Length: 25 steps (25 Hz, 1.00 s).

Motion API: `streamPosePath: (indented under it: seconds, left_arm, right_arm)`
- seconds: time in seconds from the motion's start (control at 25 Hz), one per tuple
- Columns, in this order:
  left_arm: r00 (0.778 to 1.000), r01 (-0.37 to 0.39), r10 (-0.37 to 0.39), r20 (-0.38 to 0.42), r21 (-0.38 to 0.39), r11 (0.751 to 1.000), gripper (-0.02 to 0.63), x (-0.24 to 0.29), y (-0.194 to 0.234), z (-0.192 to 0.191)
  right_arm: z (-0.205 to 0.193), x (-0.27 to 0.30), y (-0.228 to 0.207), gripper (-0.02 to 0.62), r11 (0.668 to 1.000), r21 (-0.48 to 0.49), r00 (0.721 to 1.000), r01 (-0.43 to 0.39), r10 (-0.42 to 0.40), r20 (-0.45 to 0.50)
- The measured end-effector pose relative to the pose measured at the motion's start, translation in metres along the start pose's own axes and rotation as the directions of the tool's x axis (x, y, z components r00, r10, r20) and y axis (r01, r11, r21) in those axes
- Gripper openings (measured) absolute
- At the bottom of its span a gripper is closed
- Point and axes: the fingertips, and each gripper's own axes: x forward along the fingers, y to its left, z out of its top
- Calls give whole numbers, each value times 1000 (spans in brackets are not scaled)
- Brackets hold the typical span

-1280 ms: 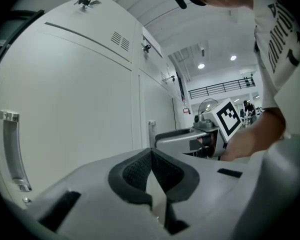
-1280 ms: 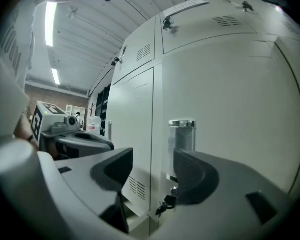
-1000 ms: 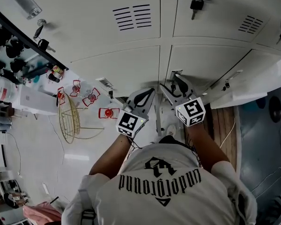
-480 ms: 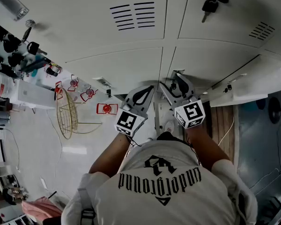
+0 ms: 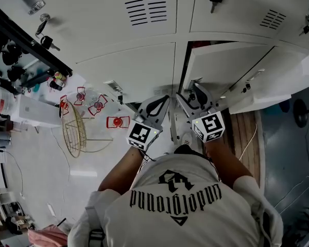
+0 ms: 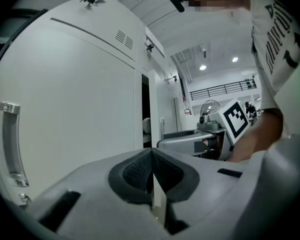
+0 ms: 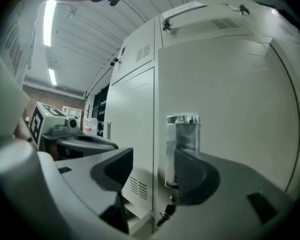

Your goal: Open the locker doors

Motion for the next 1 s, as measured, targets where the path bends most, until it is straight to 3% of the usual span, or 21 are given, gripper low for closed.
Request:
streamPosePath:
  seconds: [0.16, 0.6, 0.84, 1.0]
  left_arm:
    - [999, 44, -44, 7, 12, 999, 8, -8, -16, 2]
    - [980, 197, -198, 27, 34, 980, 8, -24, -78, 11]
    - [966, 255, -255, 29, 25, 967, 8, -18, -110, 17]
    - [965, 260, -260, 28, -22, 965, 7, -4, -130, 23]
  right_arm:
    - [-2, -22, 5, 247, 999, -8, 999, 44, -44, -6]
    - [-6, -99, -2, 130, 975, -38, 975, 218, -219, -21]
    - [-10, -137, -6, 137, 973, -5, 973, 229, -229, -34]
    - [-13, -162, -12, 140, 979, 18, 979, 201, -201, -25]
